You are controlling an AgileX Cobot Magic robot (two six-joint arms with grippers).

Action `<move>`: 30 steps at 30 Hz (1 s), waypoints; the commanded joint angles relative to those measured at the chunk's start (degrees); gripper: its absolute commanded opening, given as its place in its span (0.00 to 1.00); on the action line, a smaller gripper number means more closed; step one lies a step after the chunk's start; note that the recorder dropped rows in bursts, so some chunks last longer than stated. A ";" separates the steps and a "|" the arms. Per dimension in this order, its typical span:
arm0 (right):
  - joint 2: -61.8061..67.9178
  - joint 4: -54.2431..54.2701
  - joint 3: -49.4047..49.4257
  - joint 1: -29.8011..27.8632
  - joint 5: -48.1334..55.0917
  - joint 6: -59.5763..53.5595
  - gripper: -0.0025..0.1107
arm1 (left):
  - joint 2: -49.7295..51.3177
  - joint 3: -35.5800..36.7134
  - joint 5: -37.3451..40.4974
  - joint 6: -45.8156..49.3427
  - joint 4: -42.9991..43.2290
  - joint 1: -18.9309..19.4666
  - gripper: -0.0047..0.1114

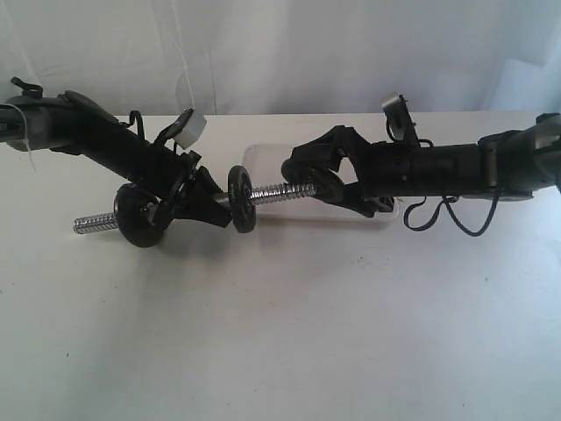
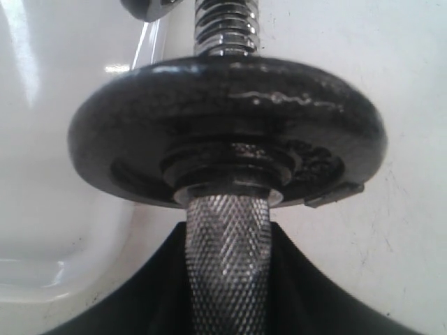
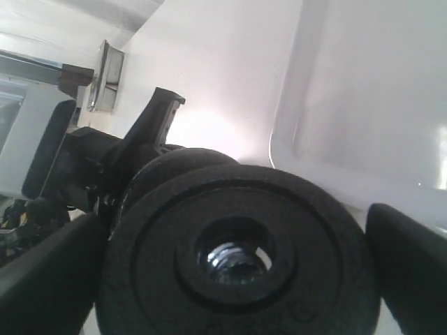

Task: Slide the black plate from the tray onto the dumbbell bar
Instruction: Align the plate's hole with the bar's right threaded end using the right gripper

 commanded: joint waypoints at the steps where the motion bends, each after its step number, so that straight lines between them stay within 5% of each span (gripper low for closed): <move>1: -3.49 1.03 0.17 -0.06 -1.31 -1.32 0.02 | -0.34 -0.01 0.64 -0.44 -13.89 -0.28 0.04; 30: -3.86 1.03 2.05 2.36 -1.91 -0.82 0.02 | -0.34 -0.01 -3.09 -0.44 -19.52 -0.28 0.04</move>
